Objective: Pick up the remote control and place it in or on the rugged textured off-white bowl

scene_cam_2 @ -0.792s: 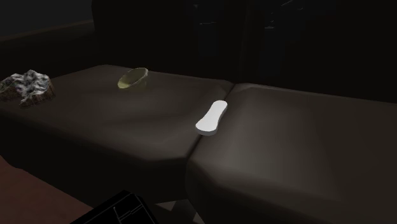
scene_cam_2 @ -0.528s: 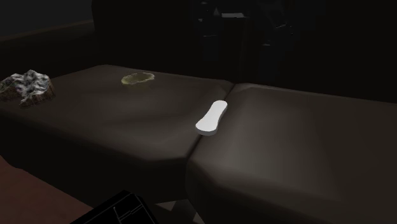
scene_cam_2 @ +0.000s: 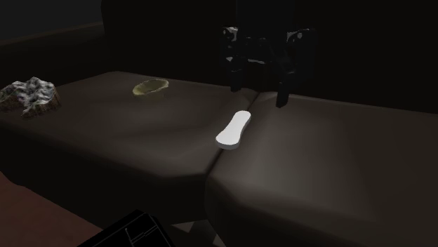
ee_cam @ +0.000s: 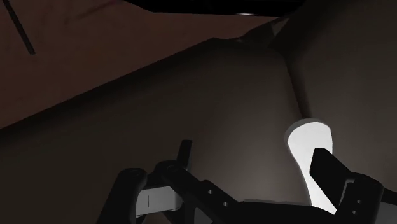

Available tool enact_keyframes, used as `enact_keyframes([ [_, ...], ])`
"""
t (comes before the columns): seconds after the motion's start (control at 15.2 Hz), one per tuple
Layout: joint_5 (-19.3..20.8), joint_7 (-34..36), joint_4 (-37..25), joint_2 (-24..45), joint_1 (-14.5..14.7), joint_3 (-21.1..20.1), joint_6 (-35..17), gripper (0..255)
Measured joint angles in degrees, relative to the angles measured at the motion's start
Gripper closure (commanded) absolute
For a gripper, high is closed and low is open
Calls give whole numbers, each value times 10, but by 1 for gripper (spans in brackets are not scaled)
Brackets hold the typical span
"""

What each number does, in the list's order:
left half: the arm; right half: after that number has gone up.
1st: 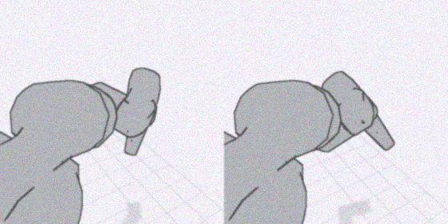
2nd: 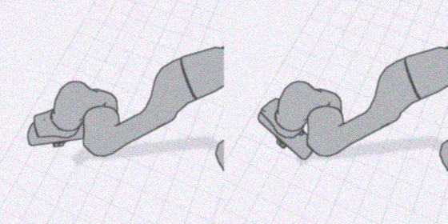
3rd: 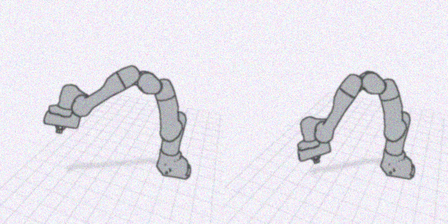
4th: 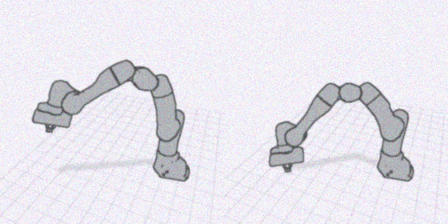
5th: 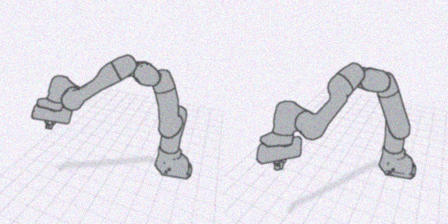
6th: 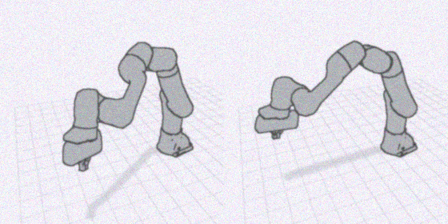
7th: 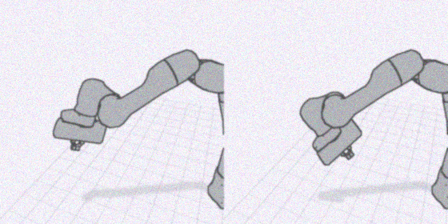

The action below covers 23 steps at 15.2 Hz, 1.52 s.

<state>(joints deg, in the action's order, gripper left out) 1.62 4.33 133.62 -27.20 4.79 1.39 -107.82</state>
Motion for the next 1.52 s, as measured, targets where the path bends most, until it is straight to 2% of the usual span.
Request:
enact_keyframes([
  [0.46,-5,-28,-39,128,32,-23,-84,0],
  [1.25,13,-60,-167,349,80,-69,-167,0],
  [1.52,17,-60,-166,374,84,-71,-192,0],
])
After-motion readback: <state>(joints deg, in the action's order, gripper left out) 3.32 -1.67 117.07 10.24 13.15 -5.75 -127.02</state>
